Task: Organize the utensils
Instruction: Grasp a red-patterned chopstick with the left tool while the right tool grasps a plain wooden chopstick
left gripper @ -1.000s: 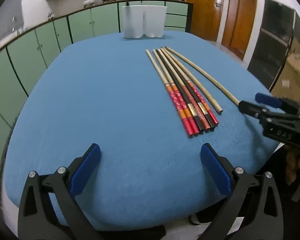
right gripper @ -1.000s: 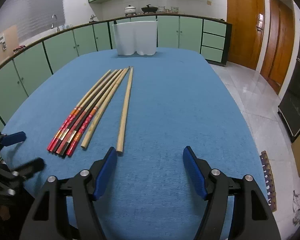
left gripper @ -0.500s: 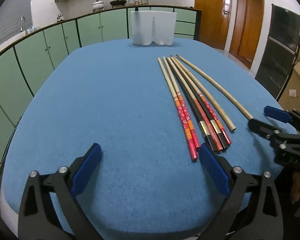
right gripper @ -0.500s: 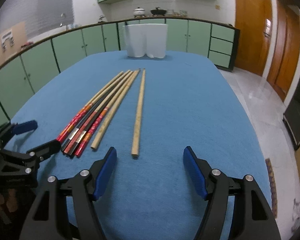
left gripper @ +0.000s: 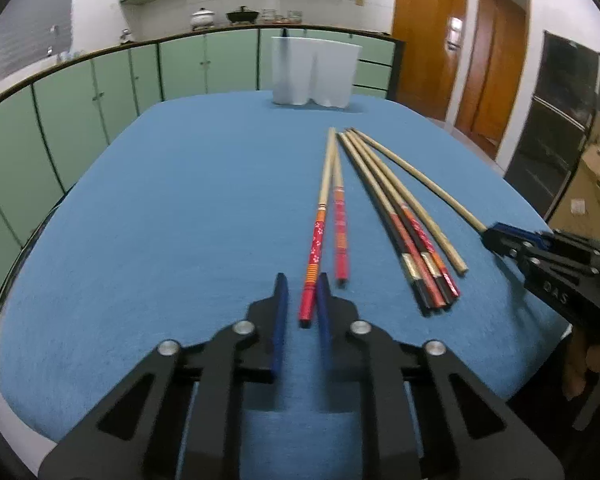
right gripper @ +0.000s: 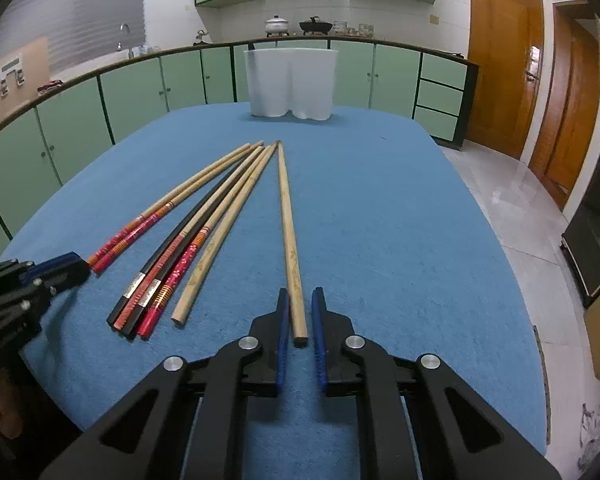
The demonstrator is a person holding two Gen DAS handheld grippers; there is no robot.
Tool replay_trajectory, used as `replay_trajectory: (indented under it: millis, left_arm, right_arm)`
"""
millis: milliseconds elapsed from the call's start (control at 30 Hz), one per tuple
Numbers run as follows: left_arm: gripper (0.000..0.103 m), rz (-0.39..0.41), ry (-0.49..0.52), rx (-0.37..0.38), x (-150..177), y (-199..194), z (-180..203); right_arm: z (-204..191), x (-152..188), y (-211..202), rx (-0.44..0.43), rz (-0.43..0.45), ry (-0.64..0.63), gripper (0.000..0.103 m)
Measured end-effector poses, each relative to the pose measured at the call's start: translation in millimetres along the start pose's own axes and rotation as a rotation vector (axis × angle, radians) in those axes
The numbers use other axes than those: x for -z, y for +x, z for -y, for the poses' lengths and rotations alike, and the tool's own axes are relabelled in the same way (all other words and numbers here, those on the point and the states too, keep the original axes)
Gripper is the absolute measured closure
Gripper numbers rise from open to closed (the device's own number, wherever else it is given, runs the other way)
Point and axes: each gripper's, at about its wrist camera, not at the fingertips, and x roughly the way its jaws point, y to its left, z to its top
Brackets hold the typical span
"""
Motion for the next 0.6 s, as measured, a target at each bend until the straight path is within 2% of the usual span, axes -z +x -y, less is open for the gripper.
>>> replay_trajectory:
  millis: [200, 367, 500, 567, 600]
  left_arm:
    - [0.093, 0.002, -0.026, -0.021, 4, -5, -7]
    - [0.094, 0.01, -0.084, -0.11, 4, -6, -22]
    - [0.094, 0.015, -0.106, -0.146, 5, -11, -26]
    - [0.091, 0.009, -0.092, -0.152, 6, -12, -24]
    - [0.086, 0.001, -0.087, -0.143, 5, -11, -24]
  right_arm:
    - [1, 0, 1, -0.003, -0.001, 0.011, 0.092]
    - [0, -1, 1, 0.032, -0.002, 0.028, 0.094]
    - [-2, 4, -3, 0.062, -0.001, 0.054, 0.096]
    - [-5, 6, -6, 0.035, -0.005, 0.049, 0.095]
    - [-6, 6, -8, 0.019, -0.001, 0.044, 0.095]
